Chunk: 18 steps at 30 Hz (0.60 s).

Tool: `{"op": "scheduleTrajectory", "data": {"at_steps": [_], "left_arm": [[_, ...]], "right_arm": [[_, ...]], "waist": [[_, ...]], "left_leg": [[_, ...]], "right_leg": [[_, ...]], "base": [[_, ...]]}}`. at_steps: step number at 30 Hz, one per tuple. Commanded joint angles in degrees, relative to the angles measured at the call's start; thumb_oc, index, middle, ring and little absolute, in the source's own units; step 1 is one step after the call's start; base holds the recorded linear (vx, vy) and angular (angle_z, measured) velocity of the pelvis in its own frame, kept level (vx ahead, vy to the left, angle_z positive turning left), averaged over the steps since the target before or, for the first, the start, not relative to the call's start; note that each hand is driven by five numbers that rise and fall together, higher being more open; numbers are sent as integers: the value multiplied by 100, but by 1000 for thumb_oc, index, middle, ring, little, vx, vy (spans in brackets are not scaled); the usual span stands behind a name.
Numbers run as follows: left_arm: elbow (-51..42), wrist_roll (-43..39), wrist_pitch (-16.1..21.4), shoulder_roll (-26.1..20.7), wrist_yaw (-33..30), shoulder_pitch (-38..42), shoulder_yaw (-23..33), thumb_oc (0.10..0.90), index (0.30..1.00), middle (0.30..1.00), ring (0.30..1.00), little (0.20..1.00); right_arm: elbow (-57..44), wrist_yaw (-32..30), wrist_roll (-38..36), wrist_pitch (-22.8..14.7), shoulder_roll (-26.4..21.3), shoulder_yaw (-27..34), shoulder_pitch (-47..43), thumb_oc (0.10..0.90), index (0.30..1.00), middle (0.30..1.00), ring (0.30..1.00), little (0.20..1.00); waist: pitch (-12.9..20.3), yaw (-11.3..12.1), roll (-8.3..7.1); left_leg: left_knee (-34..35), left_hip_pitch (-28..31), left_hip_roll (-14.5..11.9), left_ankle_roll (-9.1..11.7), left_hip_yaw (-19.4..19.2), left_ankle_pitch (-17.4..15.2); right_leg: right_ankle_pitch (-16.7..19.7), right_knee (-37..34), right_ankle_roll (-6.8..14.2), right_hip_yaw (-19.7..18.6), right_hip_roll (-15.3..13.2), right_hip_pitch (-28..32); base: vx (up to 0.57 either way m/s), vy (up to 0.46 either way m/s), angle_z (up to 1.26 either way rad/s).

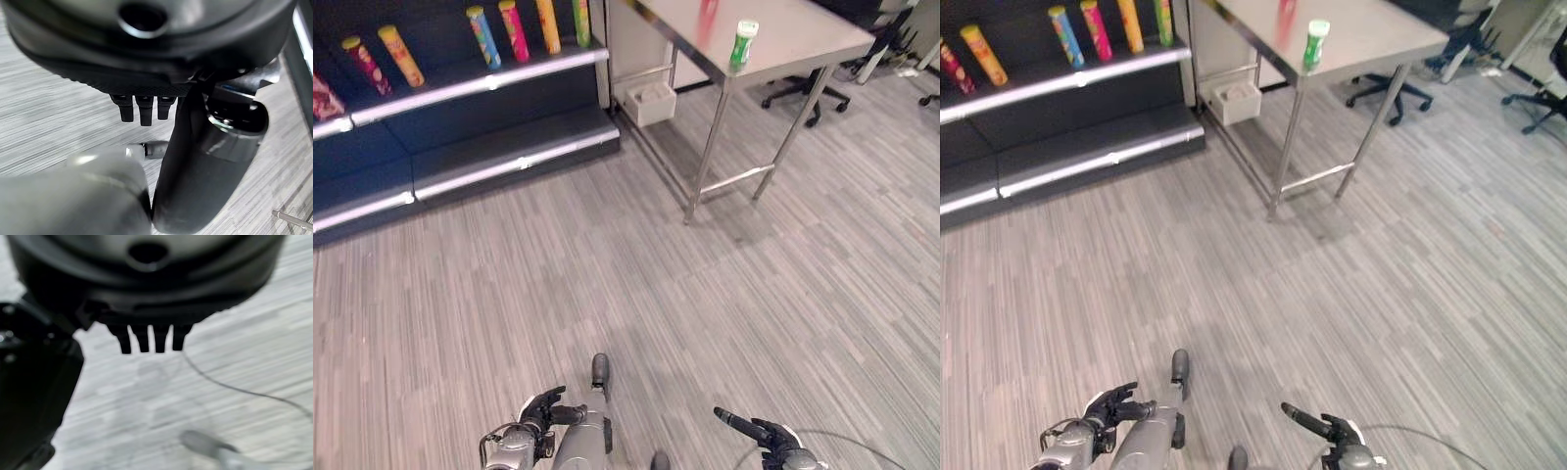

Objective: Put the goods on the table back onto the shelves and tidy them up.

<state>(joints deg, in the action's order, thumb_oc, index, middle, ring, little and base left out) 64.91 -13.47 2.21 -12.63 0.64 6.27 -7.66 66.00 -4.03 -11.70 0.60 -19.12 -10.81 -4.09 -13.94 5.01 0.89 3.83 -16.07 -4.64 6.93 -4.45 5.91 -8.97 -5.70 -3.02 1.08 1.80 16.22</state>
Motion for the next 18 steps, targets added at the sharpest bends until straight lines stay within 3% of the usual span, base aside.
{"op": "scheduleTrajectory", "data": {"at_steps": [1, 3, 5, 6, 8, 10, 11, 14, 15, 18], "left_arm": [[48, 229, 2, -342, -39, -560, -143, 800, 900, 900, 900, 900], [47, 227, 8, -409, -46, -594, -61, 800, 900, 900, 900, 900], [4, 174, 0, -470, -37, -614, 15, 800, 900, 900, 900, 900], [-87, 112, -11, -506, -56, -597, 56, 800, 900, 900, 900, 900], [-158, 68, -10, -542, -96, -539, 69, 800, 900, 900, 900, 900], [-230, 80, -10, -589, -135, -502, 55, 800, 900, 900, 900, 900], [-295, 93, 0, -596, -146, -470, 22, 800, 900, 900, 900, 900], [-436, 74, 43, -625, -197, -326, -53, 800, 900, 900, 900, 900], [-549, 21, 69, -625, -232, -243, -105, 800, 900, 900, 900, 900], [-639, 53, 128, -620, -278, -68, -179, 800, 900, 900, 900, 900]], "right_arm": [[-551, 51, 97, -130, -104, -146, 215, 800, 900, 900, 900, 900], [-532, 115, 125, -120, -64, -116, 232, 800, 900, 900, 900, 900], [-548, 165, 143, -117, -38, -74, 261, 800, 900, 900, 900, 900], [-561, 156, 94, -117, -57, 18, 256, 800, 900, 900, 900, 900], [-580, 112, 15, -120, -72, 116, 230, 800, 900, 900, 900, 900], [-567, 55, -13, -124, -35, 172, 250, 800, 900, 900, 900, 900], [-547, 51, -13, -123, -22, 168, 271, 800, 900, 900, 900, 900], [-422, 34, -15, -103, -28, 188, 271, 800, 900, 900, 900, 900], [-291, 24, -37, -68, -39, 190, 215, 800, 900, 900, 900, 900], [-43, 4, -57, -49, -16, 210, 248, 800, 900, 900, 900, 900]], "waist": [[601, 48, -192], [717, 64, -268], [743, 89, -343], [644, 37, -311], [472, -71, -222], [389, -149, -73], [366, -194, -44], [282, -283, -20], [223, -380, -49], [126, -604, -184]], "left_leg": [[86, 150, 147, -249, -63, 823], [36, 317, 266, -368, -120, 670], [-19, 509, 445, -545, -210, 436], [-70, 713, 559, -698, -234, 269], [-58, 978, 636, -865, -230, 110], [52, 1292, 584, -921, -252, -66], [79, 1412, 583, -926, -264, -133], [117, 1719, 549, -842, -292, -417], [117, 1877, 539, -765, -284, -536], [117, 2232, 612, -664, -143, -801]], "right_leg": [[-66, 294, 845, 121, -476, 85], [30, 611, 1014, 58, -676, 16], [403, 1403, 1224, -17, -915, -244], [1005, 2475, 1288, -65, -1022, -739], [1683, 3498, 1234, -64, -1083, -1221], [1768, 4075, 1204, 221, -1204, -1690], [1622, 4100, 1163, 436, -1361, -1849], [1061, 3097, 1067, 1218, -1568, -2135], [1119, 1934, 1139, 1451, -1402, -2254], [1577, 599, 1358, 1107, -1043, -2500]], "base": [[385, 223, -71], [426, 263, -44], [322, 272, -30], [236, 293, -10], [153, 234, 4], [181, 175, 9], [231, 114, 3], [291, -17, -6], [366, -138, -11], [334, -139, -24]]}}
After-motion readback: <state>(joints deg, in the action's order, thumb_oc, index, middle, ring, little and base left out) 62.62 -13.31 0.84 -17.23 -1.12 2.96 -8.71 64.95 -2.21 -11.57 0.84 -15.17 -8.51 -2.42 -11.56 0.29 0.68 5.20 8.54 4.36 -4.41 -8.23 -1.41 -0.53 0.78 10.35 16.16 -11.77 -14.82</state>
